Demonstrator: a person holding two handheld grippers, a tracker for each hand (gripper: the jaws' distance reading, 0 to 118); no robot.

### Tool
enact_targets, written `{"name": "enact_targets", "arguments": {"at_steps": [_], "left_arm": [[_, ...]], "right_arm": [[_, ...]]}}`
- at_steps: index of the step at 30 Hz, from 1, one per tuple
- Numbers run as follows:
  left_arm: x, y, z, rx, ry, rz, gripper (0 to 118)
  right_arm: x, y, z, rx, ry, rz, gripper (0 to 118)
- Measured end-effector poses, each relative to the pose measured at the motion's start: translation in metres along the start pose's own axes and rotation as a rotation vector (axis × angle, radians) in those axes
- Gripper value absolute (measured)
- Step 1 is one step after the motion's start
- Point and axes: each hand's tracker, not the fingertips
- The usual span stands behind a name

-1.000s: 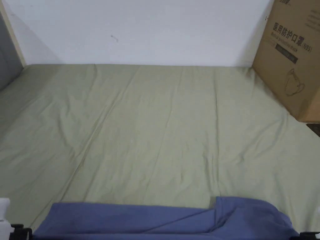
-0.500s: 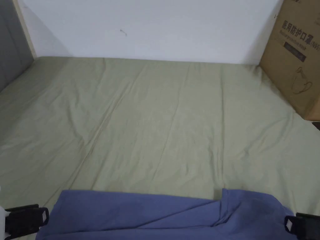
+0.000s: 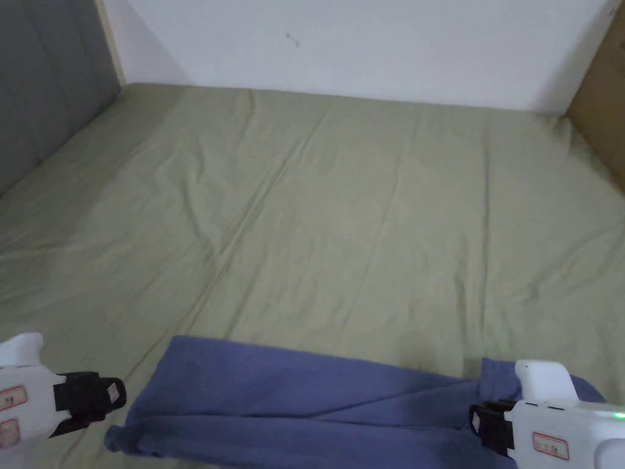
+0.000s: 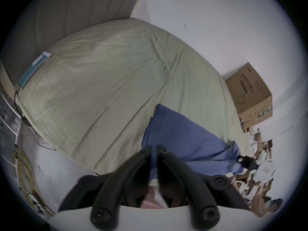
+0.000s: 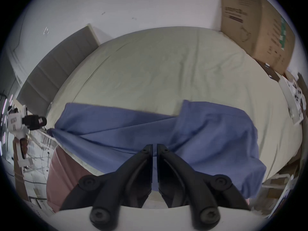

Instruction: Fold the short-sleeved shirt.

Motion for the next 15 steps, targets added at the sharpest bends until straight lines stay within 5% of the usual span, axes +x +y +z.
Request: {"name": "enact_targets", "arguments": {"at_steps": [3, 5, 7, 15], "left_arm": [[-0.022, -0.001, -0.008, -0.069, -0.138, 0.152, 56], [-0.035, -0.009, -0.021, -0.078, -0.205, 0.249, 96], [-0.040, -0.013, -0.035, -0.080, -0.220, 0.251, 118], [-0.055, -0.029, -0.077, -0.095, -0.373, 0.420, 118]], "right_arm": [[-0.010, 0.002, -0.008, -0.019, 0.020, 0.011, 5], [-0.020, 0.002, -0.012, -0.047, 0.025, 0.057, 5], [-0.026, 0.002, -0.015, -0.061, 0.021, 0.092, 6], [-0.033, 0.007, -0.020, -0.093, 0.035, 0.095, 6]]}}
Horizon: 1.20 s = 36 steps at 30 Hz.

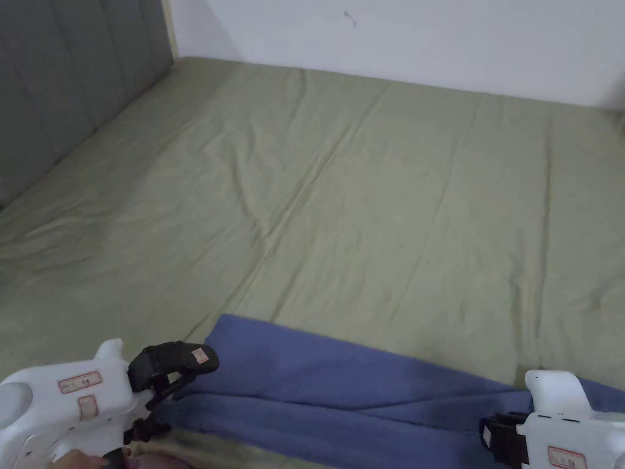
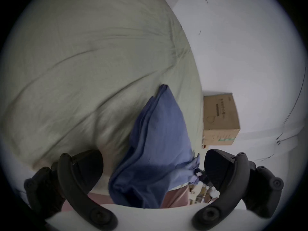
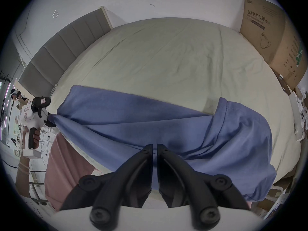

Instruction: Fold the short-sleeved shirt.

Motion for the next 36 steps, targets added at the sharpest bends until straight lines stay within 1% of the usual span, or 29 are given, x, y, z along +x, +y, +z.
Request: {"name": "enact_targets", "arguments": {"at_steps": [2, 4, 5, 6, 7, 8, 9, 10, 11, 12, 13, 14, 15, 18, 19, 24, 26, 27, 29, 31, 32, 34, 35, 36], "left_arm": [[-0.004, 0.003, -0.002, -0.010, -0.076, 0.047, 118], [-0.004, 0.005, -0.004, -0.030, -0.093, 0.054, 118], [-0.001, 0.005, -0.006, -0.024, -0.100, 0.063, 114], [0.001, 0.005, -0.009, -0.033, -0.094, 0.049, 105], [0.004, 0.005, -0.014, -0.054, -0.081, 0.014, 76], [0.007, 0.005, -0.020, -0.077, 0.007, -0.036, 37], [0.006, 0.005, -0.027, -0.099, 0.080, -0.048, 8], [0.004, 0.005, -0.036, -0.143, 0.139, -0.043, 8], [0.003, 0.009, -0.032, -0.115, 0.070, -0.004, 8], [-0.002, 0.017, -0.031, -0.113, 0.039, 0.008, 8], [0.007, 0.019, -0.029, -0.105, 0.062, -0.018, 8], [0.016, 0.023, -0.028, -0.108, 0.143, -0.102, 8], [0.029, 0.022, -0.030, -0.144, 0.165, -0.139, 8], [0.070, 0.013, -0.031, -0.147, 0.288, -0.281, 8], [0.089, 0.010, -0.031, -0.133, 0.319, -0.366, 8], [0.178, -0.022, -0.044, -0.135, 0.264, -0.645, 8], [0.218, -0.047, -0.062, -0.171, 0.246, -0.784, 8], [0.234, -0.060, -0.072, -0.200, 0.219, -0.824, 8], [0.261, -0.092, -0.096, -0.263, 0.173, -0.918, 8], [0.277, -0.121, -0.126, -0.355, 0.089, -0.988, 8], [0.280, -0.136, -0.143, -0.400, 0.074, -0.996, 8], [0.281, -0.164, -0.179, -0.479, 0.102, -1.022, 9], [0.279, -0.178, -0.195, -0.512, 0.118, -1.034, 13], [0.276, -0.190, -0.206, -0.546, 0.115, -1.056, 21]], "right_arm": [[-0.001, 0.001, 0.000, -0.005, -0.003, 0.002, 5], [0.000, 0.001, -0.001, -0.011, 0.000, -0.004, 6], [0.000, 0.001, -0.002, -0.014, 0.005, -0.008, 5], [0.000, 0.001, -0.003, -0.017, 0.005, -0.010, 5], [0.000, 0.000, -0.004, -0.021, 0.005, -0.012, 6], [0.001, -0.001, -0.005, -0.025, 0.006, -0.012, 6], [0.002, -0.001, -0.005, -0.027, 0.007, -0.013, 5], [0.003, -0.003, -0.005, -0.029, 0.010, -0.017, 6], [0.004, -0.004, -0.005, -0.033, 0.014, -0.021, 6], [0.005, -0.005, -0.004, -0.034, 0.014, -0.023, 5], [0.007, -0.007, -0.001, -0.031, 0.014, -0.025, 5], [0.010, -0.008, 0.001, -0.022, 0.017, -0.033, 5], [0.014, -0.008, 0.003, -0.016, 0.019, -0.051, 5], [0.028, -0.010, 0.007, 0.001, 0.031, -0.108, 6], [0.032, -0.012, 0.010, 0.012, 0.022, -0.130, 6], [0.055, -0.021, 0.025, 0.042, 0.019, -0.168, 6], [0.065, -0.026, 0.030, 0.052, 0.007, -0.188, 5], [0.070, -0.029, 0.032, 0.058, 0.005, -0.201, 5], [0.082, -0.036, 0.037, 0.076, 0.003, -0.256, 6], [0.095, -0.044, 0.041, 0.088, 0.003, -0.301, 6], [0.101, -0.049, 0.042, 0.090, 0.002, -0.322, 6], [0.114, -0.057, 0.045, 0.092, 0.004, -0.360, 5], [0.119, -0.062, 0.047, 0.093, 0.006, -0.377, 6], [0.124, -0.066, 0.048, 0.092, 0.009, -0.390, 6]]}}
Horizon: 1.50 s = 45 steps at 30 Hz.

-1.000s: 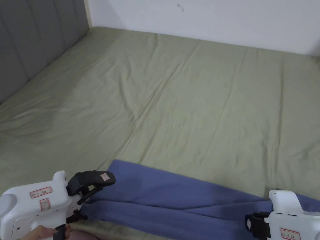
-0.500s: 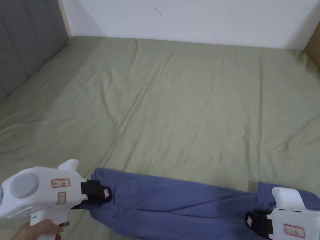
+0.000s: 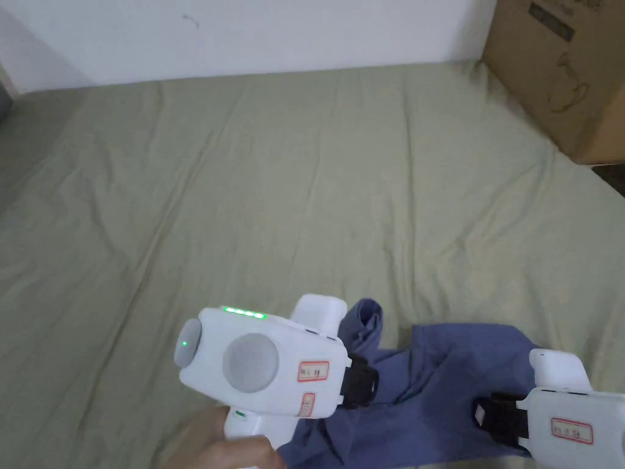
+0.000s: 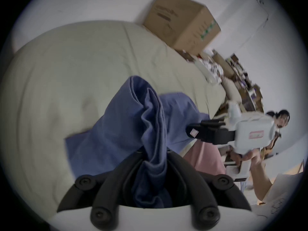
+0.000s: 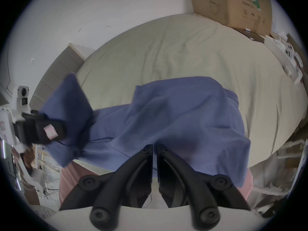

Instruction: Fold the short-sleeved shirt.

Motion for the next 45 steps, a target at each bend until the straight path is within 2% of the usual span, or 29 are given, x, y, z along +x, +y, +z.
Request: {"name": "enact_targets", "arguments": {"at_steps": [1, 3, 4, 6, 9, 10, 11, 12, 13, 15, 19, 22, 27, 28, 31, 34, 39, 45], "left_arm": [[0.003, -0.001, -0.019, -0.031, -0.018, -0.024, 43], [0.004, -0.002, -0.045, -0.098, -0.003, 0.022, 86], [0.002, -0.004, -0.051, -0.109, 0.017, 0.066, 99], [-0.001, -0.002, -0.043, -0.067, 0.030, 0.139, 98], [-0.010, 0.002, -0.013, 0.033, -0.029, 0.192, 97], [-0.014, 0.002, -0.003, 0.061, -0.021, 0.201, 89], [-0.019, -0.001, 0.006, 0.095, -0.013, 0.207, 69], [-0.023, -0.003, 0.015, 0.131, 0.004, 0.208, 38], [-0.028, -0.006, 0.017, 0.143, 0.047, 0.218, 1], [-0.039, -0.013, 0.009, 0.096, 0.155, 0.238, 2], [-0.048, -0.035, -0.013, -0.008, 0.186, 0.266, 2], [-0.030, -0.041, -0.033, -0.029, 0.044, 0.235, 2], [0.000, -0.035, -0.054, -0.073, 0.019, 0.187, 2], [0.006, -0.031, -0.054, -0.060, 0.046, 0.129, 2], [0.025, -0.028, -0.065, -0.123, -0.055, 0.105, 2], [0.048, -0.032, -0.080, -0.170, -0.108, -0.007, 2], [0.040, -0.042, -0.070, -0.151, -0.118, 0.067, 2], [-0.025, -0.048, 0.006, 0.028, -0.100, 0.191, 3]], "right_arm": [[0.008, -0.003, 0.002, 0.000, 0.002, -0.015, 5], [0.019, -0.007, 0.004, 0.002, -0.012, -0.042, 6], [0.024, -0.008, 0.006, -0.002, -0.020, -0.055, 6], [0.031, -0.012, 0.012, 0.007, -0.032, -0.075, 5], [0.039, -0.015, 0.018, 0.017, -0.025, -0.101, 6], [0.040, -0.015, 0.018, 0.017, -0.028, -0.106, 5], [0.040, -0.016, 0.018, 0.018, -0.031, -0.106, 5], [0.040, -0.017, 0.017, 0.018, -0.033, -0.104, 5], [0.039, -0.018, 0.015, 0.018, -0.036, -0.103, 5], [0.037, -0.019, 0.013, 0.019, -0.031, -0.104, 5], [0.030, -0.020, 0.011, 0.019, -0.011, -0.102, 5], [0.028, -0.020, 0.010, 0.016, -0.006, -0.095, 5], [0.029, -0.021, 0.012, 0.018, -0.011, -0.105, 6], [0.030, -0.022, 0.013, 0.017, -0.012, -0.107, 6], [0.030, -0.023, 0.015, 0.002, -0.026, -0.106, 6], [0.027, -0.026, 0.020, 0.009, -0.040, -0.101, 6], [0.023, -0.028, 0.031, 0.035, -0.040, -0.114, 5], [0.013, -0.030, 0.033, 0.039, -0.046, -0.082, 5]]}}
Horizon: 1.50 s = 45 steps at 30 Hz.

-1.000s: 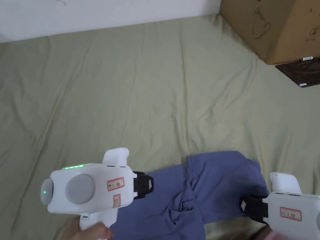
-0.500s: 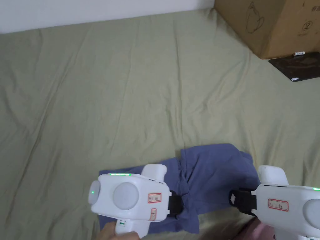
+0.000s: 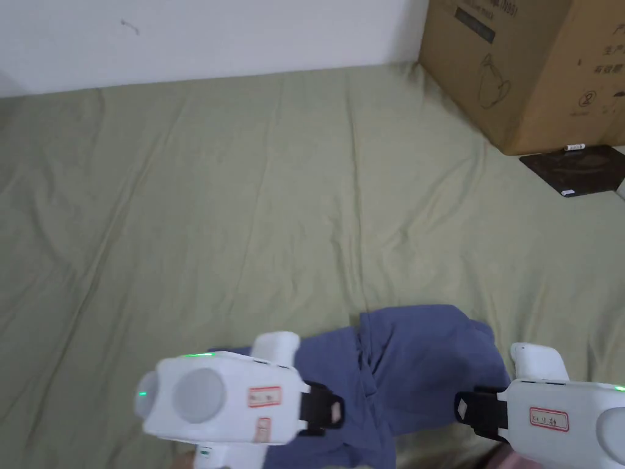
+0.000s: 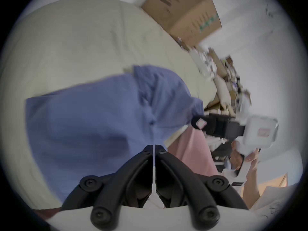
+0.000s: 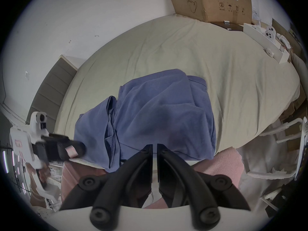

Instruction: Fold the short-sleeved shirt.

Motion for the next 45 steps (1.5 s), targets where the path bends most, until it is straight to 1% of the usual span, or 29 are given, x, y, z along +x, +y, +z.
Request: {"name": "enact_targets", "arguments": {"at_steps": [1, 2, 3, 4, 5, 6, 7, 8, 10, 11, 13, 16, 18, 20, 21, 22, 23, 24, 25, 26, 28, 30, 31, 33, 34, 37, 41, 43, 45], "left_arm": [[-0.017, 0.000, 0.016, 0.054, -0.016, 0.070, 10], [-0.036, 0.000, 0.030, 0.092, -0.027, 0.125, 10], [-0.053, 0.000, 0.042, 0.129, -0.033, 0.166, 14], [-0.069, -0.004, 0.053, 0.116, -0.031, 0.239, 29], [-0.084, -0.009, 0.062, 0.122, -0.034, 0.285, 47], [-0.097, -0.014, 0.067, 0.142, -0.029, 0.324, 74], [-0.104, -0.019, 0.070, 0.157, -0.029, 0.368, 109], [-0.117, -0.025, 0.072, 0.153, -0.035, 0.365, 118], [-0.138, -0.032, 0.069, 0.184, -0.073, 0.402, 117], [-0.140, -0.036, 0.065, 0.174, -0.062, 0.465, 117], [-0.153, -0.039, 0.050, 0.141, -0.087, 0.513, 117], [-0.167, -0.040, 0.028, 0.139, -0.278, 0.546, 118], [-0.168, -0.035, 0.019, 0.200, -0.296, 0.552, 118], [-0.168, -0.029, 0.009, 0.172, -0.330, 0.565, 115], [-0.169, -0.026, 0.005, 0.155, -0.338, 0.563, 108], [-0.168, -0.026, 0.005, 0.142, -0.356, 0.569, 76], [-0.167, -0.023, 0.005, 0.156, -0.334, 0.567, 31], [-0.169, -0.022, 0.004, 0.115, -0.227, 0.526, 9], [-0.172, -0.023, -0.003, 0.071, -0.121, 0.492, 9], [-0.171, -0.025, -0.008, 0.031, -0.182, 0.523, 9], [-0.178, -0.025, 0.007, 0.086, -0.298, 0.589, 9], [-0.174, -0.020, 0.014, 0.075, -0.275, 0.523, 9], [-0.172, -0.020, 0.022, 0.060, -0.219, 0.469, 9], [-0.177, -0.016, 0.037, 0.045, -0.184, 0.446, 9], [-0.184, -0.015, 0.047, 0.075, -0.120, 0.413, 9], [-0.203, -0.017, 0.087, 0.107, -0.045, 0.399, 9], [-0.225, -0.032, 0.150, 0.156, 0.110, 0.451, 9], [-0.232, -0.040, 0.169, 0.154, 0.151, 0.501, 9], [-0.229, -0.047, 0.186, 0.174, 0.196, 0.508, 9]], "right_arm": [[-0.002, 0.000, -0.001, -0.001, 0.000, 0.004, 5], [-0.004, -0.001, -0.002, -0.003, 0.001, 0.009, 5], [-0.006, -0.002, -0.003, -0.004, 0.003, 0.013, 5], [-0.009, -0.001, -0.004, -0.009, 0.005, 0.019, 5], [-0.012, -0.002, -0.005, -0.014, 0.006, 0.025, 5], [-0.014, -0.002, -0.007, -0.017, 0.006, 0.029, 6], [-0.017, -0.002, -0.008, -0.024, 0.006, 0.039, 6], [-0.021, -0.002, -0.010, -0.028, 0.006, 0.046, 6], [-0.028, -0.002, -0.013, -0.038, 0.006, 0.057, 5], [-0.032, -0.002, -0.015, -0.040, 0.006, 0.064, 5], [-0.038, -0.002, -0.016, -0.044, 0.007, 0.072, 5], [-0.049, -0.001, -0.015, -0.044, 0.011, 0.087, 5], [-0.055, 0.000, -0.014, -0.041, 0.007, 0.097, 6], [-0.058, 0.001, -0.015, -0.040, 0.006, 0.099, 5], [-0.059, 0.001, -0.015, -0.042, 0.003, 0.098, 5], [-0.060, 0.001, -0.016, -0.043, 0.000, 0.099, 5], [-0.062, 0.001, -0.016, -0.042, -0.003, 0.101, 5], [-0.063, 0.000, -0.015, -0.042, -0.004, 0.102, 5], [-0.064, 0.000, -0.015, -0.043, -0.001, 0.103, 6], [-0.065, -0.001, -0.015, -0.045, 0.001, 0.104, 5], [-0.066, -0.001, -0.014, -0.050, -0.003, 0.119, 5], [-0.066, -0.001, -0.013, -0.048, -0.014, 0.129, 5], [-0.065, 0.000, -0.014, -0.052, -0.013, 0.128, 5], [-0.065, 0.001, -0.013, -0.051, -0.016, 0.123, 6], [-0.064, 0.002, -0.013, -0.050, -0.015, 0.121, 5], [-0.059, 0.006, -0.011, -0.029, -0.016, 0.101, 5], [-0.051, 0.008, -0.012, -0.029, -0.001, 0.071, 6], [-0.050, 0.007, -0.014, -0.032, -0.011, 0.071, 6], [-0.048, 0.007, -0.016, -0.030, -0.016, 0.063, 5]]}}
